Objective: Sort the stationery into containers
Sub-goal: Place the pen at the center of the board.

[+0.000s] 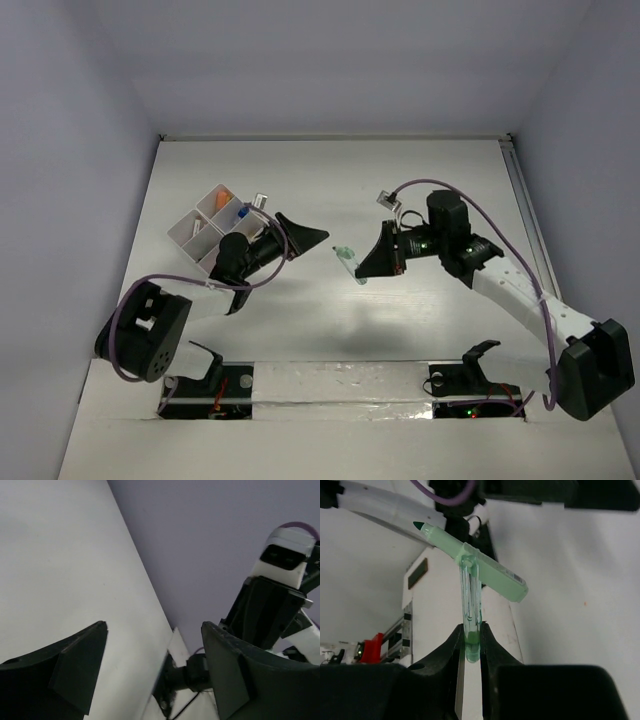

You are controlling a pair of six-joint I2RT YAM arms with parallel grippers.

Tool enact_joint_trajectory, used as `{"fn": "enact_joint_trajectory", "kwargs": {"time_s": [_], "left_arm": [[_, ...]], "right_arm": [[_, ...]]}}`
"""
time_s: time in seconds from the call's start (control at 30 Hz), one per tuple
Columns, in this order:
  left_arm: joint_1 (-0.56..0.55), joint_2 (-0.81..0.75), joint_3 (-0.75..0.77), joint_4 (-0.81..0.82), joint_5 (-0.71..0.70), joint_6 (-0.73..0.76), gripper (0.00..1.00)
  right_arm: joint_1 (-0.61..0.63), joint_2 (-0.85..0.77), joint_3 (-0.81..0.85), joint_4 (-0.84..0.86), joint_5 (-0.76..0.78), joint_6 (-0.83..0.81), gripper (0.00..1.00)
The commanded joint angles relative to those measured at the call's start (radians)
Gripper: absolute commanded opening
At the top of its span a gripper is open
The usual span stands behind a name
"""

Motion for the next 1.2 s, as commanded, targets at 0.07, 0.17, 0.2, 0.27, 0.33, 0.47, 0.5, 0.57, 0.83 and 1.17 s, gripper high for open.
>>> {"fn": "enact_joint_trajectory", "kwargs": {"time_s": [0.07, 0.17, 0.2, 0.27, 0.33, 0.47, 0.5, 0.57, 0.83, 1.17], "left_arm": [[0.006, 0.063, -0.063, 0.564, 0.057, -0.219, 0.61], [0.006, 0.094, -0.078, 0.677, 0.078, -0.269, 0.52], [0.006, 0.094, -0.081, 0.688, 0.086, -0.269, 0.52], [-0.004, 0.097, -0.088, 0.697, 0.097, -0.259, 0.48], [-0.017, 0.074, -0.091, 0.673, 0.098, -0.214, 0.47], [-0.057, -0.016, -0.088, 0.523, 0.074, -0.087, 0.51], [-0.066, -0.074, -0.091, 0.451, 0.045, -0.053, 0.54], [-0.078, -0.15, -0.095, 0.348, -0.007, 0.037, 0.55], [-0.212, -0.462, -0.028, -0.134, -0.325, 0.496, 0.52], [-0.23, -0.472, -0.035, -0.226, -0.385, 0.461, 0.42]], "right_arm": [[0.008, -0.052, -0.026, 0.454, -0.121, 0.31, 0.0], [0.008, -0.028, -0.034, 0.646, -0.112, 0.455, 0.0], [0.008, -0.019, -0.032, 0.709, -0.103, 0.485, 0.0], [0.008, -0.009, -0.023, 0.751, -0.064, 0.54, 0.0], [0.008, 0.038, -0.018, 0.772, -0.024, 0.566, 0.0], [0.019, 0.113, -0.023, 0.849, 0.005, 0.661, 0.0], [0.019, 0.136, -0.032, 0.876, 0.006, 0.687, 0.0], [0.019, 0.153, -0.047, 0.907, 0.014, 0.722, 0.0], [0.046, 0.233, -0.115, 1.129, 0.019, 0.922, 0.0], [0.055, 0.349, -0.196, 1.484, 0.052, 1.186, 0.0]]}}
